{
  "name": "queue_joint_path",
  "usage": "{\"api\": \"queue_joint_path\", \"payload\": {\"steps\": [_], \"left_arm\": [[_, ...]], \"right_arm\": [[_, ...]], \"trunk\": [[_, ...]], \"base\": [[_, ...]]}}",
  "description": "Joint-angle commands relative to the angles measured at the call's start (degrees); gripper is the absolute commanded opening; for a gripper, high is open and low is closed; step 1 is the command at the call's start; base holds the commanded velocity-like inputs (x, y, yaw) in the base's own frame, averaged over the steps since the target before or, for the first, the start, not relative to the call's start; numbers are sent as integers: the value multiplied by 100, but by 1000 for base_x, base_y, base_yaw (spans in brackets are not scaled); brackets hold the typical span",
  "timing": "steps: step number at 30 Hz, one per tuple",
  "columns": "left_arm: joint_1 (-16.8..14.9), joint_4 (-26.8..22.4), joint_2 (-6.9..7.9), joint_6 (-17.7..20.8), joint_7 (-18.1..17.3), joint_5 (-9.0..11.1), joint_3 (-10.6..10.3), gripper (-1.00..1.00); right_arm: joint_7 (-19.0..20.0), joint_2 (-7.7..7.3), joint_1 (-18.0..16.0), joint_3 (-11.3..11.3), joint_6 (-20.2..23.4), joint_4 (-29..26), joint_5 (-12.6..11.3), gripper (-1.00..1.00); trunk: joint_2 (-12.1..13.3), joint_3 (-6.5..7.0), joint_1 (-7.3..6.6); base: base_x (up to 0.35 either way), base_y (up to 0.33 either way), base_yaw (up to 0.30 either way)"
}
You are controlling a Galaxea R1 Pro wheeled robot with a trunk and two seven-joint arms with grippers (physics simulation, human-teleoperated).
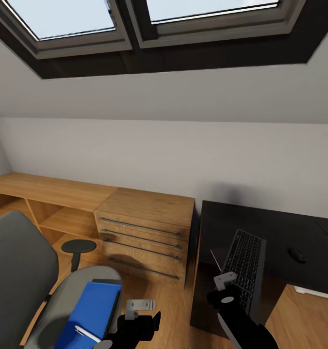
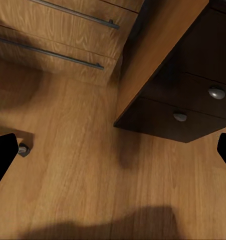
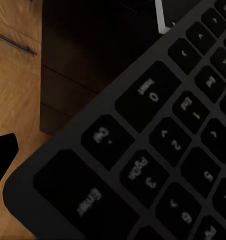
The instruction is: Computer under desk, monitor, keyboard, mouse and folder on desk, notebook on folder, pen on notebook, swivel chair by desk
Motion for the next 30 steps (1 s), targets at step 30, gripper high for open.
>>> {"api": "queue_joint_path", "payload": {"steps": [30], "left_arm": [[-1, -10, -1, 18, 50, 61, -4, 100]], "right_arm": [[-53, -8, -5, 44, 34, -8, -19, 100]], "trunk": [[-4, -6, 0]], "base": [[-55, -2, 0]]}}
